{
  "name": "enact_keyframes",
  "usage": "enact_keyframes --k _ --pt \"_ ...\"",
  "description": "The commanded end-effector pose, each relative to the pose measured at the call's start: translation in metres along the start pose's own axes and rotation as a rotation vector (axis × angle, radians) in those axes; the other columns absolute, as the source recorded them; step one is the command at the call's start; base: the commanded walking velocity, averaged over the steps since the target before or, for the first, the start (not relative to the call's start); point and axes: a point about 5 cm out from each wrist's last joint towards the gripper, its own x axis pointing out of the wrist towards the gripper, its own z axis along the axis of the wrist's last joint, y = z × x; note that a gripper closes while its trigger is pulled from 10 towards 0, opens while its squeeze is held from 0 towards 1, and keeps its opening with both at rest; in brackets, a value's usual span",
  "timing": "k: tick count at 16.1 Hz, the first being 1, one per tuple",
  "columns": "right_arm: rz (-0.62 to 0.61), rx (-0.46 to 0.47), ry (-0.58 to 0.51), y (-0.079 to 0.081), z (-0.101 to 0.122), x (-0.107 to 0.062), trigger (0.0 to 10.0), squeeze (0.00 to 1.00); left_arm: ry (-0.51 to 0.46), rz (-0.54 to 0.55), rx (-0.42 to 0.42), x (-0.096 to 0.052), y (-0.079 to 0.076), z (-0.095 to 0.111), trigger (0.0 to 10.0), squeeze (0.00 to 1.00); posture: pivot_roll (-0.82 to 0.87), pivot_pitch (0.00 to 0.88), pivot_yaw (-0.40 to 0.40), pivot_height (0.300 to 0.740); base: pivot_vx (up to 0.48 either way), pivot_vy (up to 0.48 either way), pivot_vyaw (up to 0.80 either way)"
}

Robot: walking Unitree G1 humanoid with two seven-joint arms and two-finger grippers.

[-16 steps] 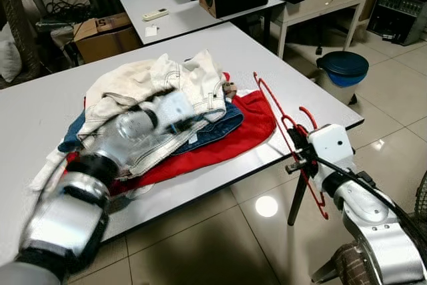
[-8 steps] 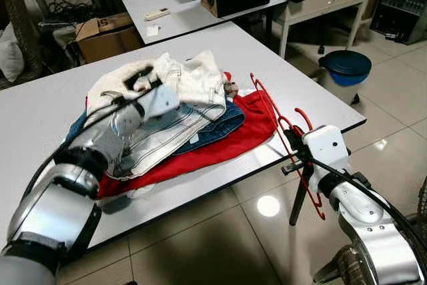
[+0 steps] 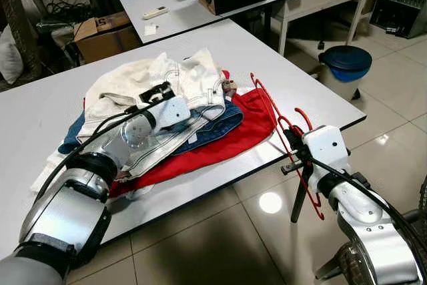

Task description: Hang hanger

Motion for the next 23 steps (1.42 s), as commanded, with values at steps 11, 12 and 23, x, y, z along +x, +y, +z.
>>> enact_keyframes --k 11,12,23 --pt "-0.063 0.257 0.007 -0.006 -0.004 -0.002 10.0 0.00 0.006 0.029 -0.090 -0.002 0.006 -0.003 0.0 0.00 -0.18 0.000 0.184 0.740 0.000 0.000 0.00" --pt "-0.067 0.307 -0.006 -0.008 -0.002 -0.004 10.0 0.00 0.008 0.028 -0.093 -0.002 0.006 -0.004 0.0 0.00 -0.19 0.000 0.184 0.740 0.000 0.000 0.00" --pt "-0.102 0.248 -0.050 -0.017 0.011 -0.003 10.0 0.00 -0.106 0.091 -0.394 -0.003 0.020 0.007 0.0 0.00 -0.19 0.000 0.172 0.740 0.000 0.000 0.00"
